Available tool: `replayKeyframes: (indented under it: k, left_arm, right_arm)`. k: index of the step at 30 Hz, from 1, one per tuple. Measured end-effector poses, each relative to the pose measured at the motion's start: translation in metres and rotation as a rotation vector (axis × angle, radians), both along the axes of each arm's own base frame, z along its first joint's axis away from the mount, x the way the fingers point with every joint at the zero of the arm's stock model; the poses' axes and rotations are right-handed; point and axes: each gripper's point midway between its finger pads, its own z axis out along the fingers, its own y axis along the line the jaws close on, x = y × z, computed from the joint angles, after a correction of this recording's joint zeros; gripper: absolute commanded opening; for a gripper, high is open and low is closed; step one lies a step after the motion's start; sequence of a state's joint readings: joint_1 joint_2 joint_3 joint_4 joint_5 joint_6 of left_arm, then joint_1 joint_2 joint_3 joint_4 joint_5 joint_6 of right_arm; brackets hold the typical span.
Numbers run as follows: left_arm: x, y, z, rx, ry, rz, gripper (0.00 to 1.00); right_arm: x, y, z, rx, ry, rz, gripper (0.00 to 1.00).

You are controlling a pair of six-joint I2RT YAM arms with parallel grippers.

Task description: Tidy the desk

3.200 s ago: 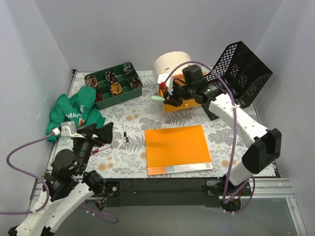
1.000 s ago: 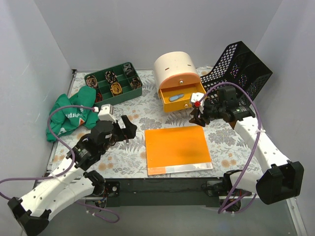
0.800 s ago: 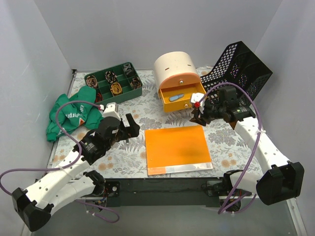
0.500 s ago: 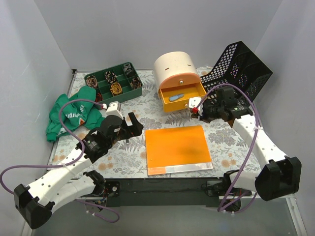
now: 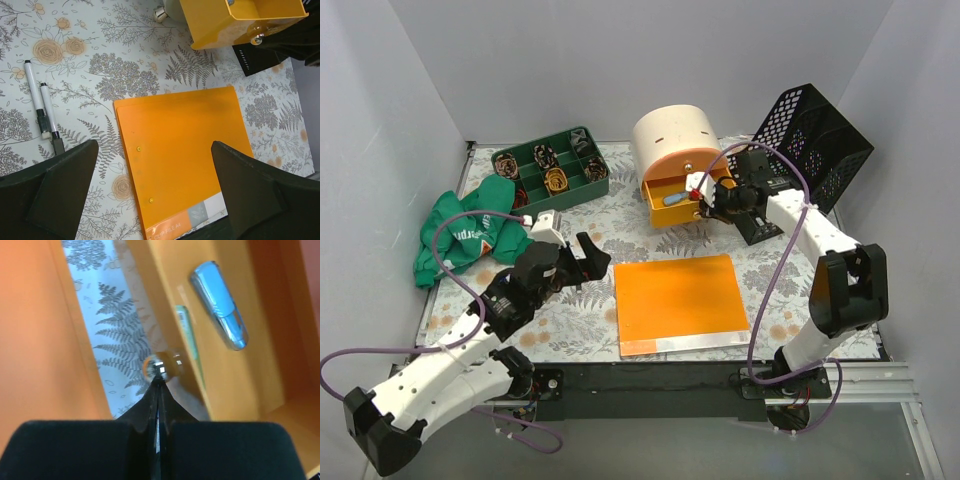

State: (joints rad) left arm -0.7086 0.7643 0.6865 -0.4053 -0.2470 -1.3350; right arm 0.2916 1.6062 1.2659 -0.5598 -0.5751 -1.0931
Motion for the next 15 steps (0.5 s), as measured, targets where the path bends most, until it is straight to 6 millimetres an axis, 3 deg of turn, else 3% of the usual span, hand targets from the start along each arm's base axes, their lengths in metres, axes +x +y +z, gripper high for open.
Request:
replayKeyframes:
  k: [4,15]
  left_arm:
    - [-0.003,0.002,-0.004,-0.003,-0.014,-0.005,0.98]
    - [-0.008,-0.001,-0.010,-0.033,-0.031,-0.040,0.98]
  right_arm:
    - [0.021,0.003,0.000,0.007,-0.002,-0.045,0.02]
    - [0.079,0.022,0.023,0.114,-0.049,-0.185,0.20]
